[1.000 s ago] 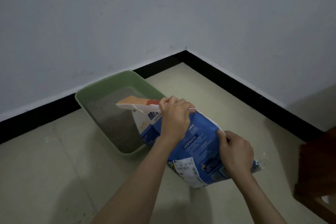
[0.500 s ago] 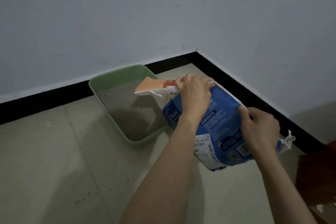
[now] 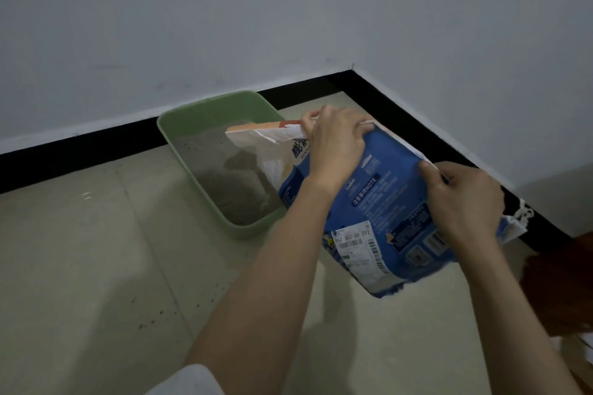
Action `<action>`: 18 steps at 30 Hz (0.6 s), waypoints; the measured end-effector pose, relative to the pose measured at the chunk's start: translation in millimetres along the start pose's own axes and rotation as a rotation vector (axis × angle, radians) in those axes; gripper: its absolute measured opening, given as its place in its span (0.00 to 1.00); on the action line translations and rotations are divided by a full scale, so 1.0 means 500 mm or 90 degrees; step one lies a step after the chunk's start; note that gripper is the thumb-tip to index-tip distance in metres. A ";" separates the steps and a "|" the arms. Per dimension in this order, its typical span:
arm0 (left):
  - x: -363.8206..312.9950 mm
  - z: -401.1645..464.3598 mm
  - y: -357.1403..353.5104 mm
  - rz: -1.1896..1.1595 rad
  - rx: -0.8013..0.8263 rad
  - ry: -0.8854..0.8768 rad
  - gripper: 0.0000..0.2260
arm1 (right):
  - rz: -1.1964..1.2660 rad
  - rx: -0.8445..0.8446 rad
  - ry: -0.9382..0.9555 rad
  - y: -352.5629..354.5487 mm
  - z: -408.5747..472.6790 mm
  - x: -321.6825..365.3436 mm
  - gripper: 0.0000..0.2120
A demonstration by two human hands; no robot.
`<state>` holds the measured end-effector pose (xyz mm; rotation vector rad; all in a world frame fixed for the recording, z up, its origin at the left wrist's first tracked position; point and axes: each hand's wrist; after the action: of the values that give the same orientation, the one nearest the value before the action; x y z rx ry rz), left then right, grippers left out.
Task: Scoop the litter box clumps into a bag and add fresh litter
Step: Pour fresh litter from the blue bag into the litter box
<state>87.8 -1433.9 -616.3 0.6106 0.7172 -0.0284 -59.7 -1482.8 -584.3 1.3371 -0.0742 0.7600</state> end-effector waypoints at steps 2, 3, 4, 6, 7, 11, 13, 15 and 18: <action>0.007 -0.001 0.007 -0.007 0.004 0.006 0.08 | -0.012 -0.003 0.006 0.001 0.000 0.006 0.21; 0.009 -0.002 0.012 -0.013 0.006 0.009 0.08 | -0.018 -0.005 0.010 0.002 0.000 0.009 0.21; 0.010 -0.003 0.016 -0.015 0.009 0.009 0.08 | -0.023 -0.007 0.015 0.005 0.000 0.010 0.22; 0.008 -0.006 0.023 -0.014 0.017 0.008 0.08 | -0.029 -0.009 0.035 0.009 0.001 0.010 0.22; 0.007 -0.009 0.027 -0.018 0.017 0.011 0.08 | -0.034 -0.011 0.050 0.012 0.001 0.008 0.23; 0.009 -0.019 0.048 -0.017 0.023 0.015 0.08 | -0.056 -0.024 0.104 0.021 0.005 0.009 0.21; 0.011 -0.023 0.059 -0.030 0.029 0.029 0.08 | -0.067 -0.026 0.123 0.024 0.007 0.018 0.20; 0.013 -0.025 0.068 -0.048 0.030 0.048 0.09 | -0.070 -0.024 0.128 0.024 0.006 0.028 0.19; 0.017 -0.026 0.076 -0.057 0.036 0.062 0.09 | -0.073 -0.022 0.117 0.022 0.003 0.036 0.20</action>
<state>95.0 -1394.1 -609.8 0.6365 0.8409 -0.1028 -51.3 -1475.5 -566.2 1.2235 0.1339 0.7774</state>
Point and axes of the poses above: each hand's wrist, its own z-axis towards the middle knuckle, its own y-axis out of the back of the hand, x = y × z, and after that the axes turned 10 degrees about -y, right-handed
